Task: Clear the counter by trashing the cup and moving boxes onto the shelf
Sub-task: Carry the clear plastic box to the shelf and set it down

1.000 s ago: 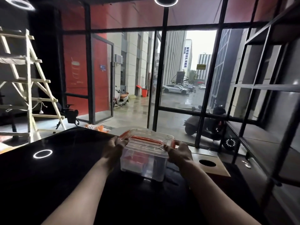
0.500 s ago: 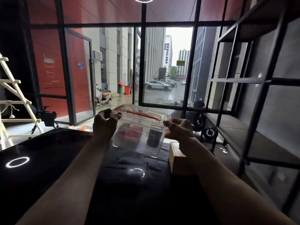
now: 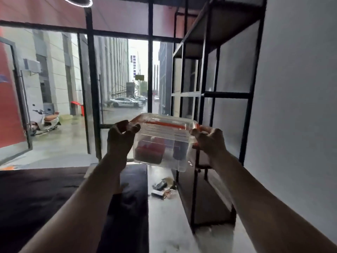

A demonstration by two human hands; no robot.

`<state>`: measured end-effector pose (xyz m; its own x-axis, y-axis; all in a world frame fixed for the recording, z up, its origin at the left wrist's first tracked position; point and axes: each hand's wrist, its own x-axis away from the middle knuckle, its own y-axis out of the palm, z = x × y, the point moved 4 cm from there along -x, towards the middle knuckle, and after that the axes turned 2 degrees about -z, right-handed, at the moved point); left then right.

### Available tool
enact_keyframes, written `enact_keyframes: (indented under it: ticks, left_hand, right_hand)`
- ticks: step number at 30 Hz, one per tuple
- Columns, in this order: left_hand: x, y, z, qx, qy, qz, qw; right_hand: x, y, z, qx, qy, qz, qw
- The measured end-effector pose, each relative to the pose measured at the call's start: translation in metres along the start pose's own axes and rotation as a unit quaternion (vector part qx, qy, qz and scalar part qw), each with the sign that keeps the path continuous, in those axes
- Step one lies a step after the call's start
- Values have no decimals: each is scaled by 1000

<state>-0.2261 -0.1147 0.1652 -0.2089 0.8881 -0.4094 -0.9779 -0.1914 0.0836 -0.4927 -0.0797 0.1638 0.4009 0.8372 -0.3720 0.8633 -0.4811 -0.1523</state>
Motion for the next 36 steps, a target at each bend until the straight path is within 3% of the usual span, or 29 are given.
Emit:
enact_keyframes:
  ticks: [6,13,21,36]
  left_hand:
    - [57,147,-31,49,-55,-60,995]
    - [81,237,-84,39,-121,-89,988]
    - [33,273,-164,41,-157,-79,984]
    - [-163,299,-291,7,-184,-9,983]
  right_hand:
    - [-16,-148,58,71,3,59,996]
    - [-40,-215,135,82,46,65,993]
    - [-99,-185,208,54,75,39,995]
    - [-305,-47,304,27,115,-40,992]
